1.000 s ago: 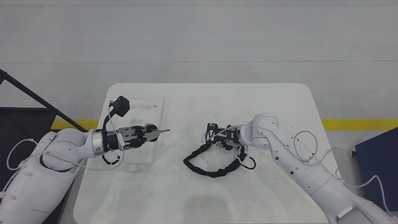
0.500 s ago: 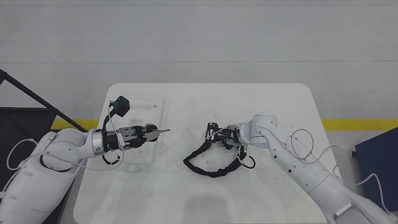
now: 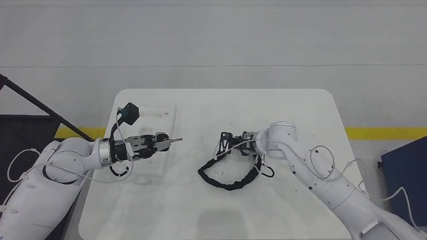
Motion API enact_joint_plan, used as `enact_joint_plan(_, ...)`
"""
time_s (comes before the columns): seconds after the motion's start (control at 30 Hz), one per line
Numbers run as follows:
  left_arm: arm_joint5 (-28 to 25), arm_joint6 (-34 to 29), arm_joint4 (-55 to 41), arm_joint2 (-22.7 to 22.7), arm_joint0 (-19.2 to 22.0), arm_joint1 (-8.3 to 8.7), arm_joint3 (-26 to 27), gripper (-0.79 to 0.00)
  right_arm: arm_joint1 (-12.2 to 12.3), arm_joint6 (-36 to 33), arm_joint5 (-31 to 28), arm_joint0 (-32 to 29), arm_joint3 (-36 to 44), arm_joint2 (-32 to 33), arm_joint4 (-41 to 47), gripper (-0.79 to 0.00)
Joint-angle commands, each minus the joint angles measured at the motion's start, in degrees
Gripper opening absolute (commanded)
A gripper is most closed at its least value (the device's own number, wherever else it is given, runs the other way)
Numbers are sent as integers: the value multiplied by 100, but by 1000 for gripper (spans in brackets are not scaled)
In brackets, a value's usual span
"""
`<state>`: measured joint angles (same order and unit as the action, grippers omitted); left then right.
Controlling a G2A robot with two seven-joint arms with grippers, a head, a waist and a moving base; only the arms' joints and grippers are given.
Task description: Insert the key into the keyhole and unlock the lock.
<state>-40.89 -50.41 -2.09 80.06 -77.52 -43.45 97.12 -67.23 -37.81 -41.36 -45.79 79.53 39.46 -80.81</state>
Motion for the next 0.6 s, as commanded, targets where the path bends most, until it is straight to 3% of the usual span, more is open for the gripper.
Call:
enact_joint_plan(0.0, 0, 0, 0, 0, 0, 0, 0, -785, 64, 278, 165, -109, 312, 35, -655, -785)
enact_joint_plan(0.17, 0, 0, 0, 0, 0, 0, 0, -785, 263, 1231, 691, -540, 999, 151, -2194, -785)
enact_joint_plan(0.33, 0, 0, 0, 0, 0, 0, 0, -785, 479, 2335, 1577, -1042, 1524, 399, -3588, -785)
enact_joint_plan(0.57, 0, 0, 0, 0, 0, 0, 0, -785, 671, 3623, 2958, -1792, 1897, 971, -4186, -785)
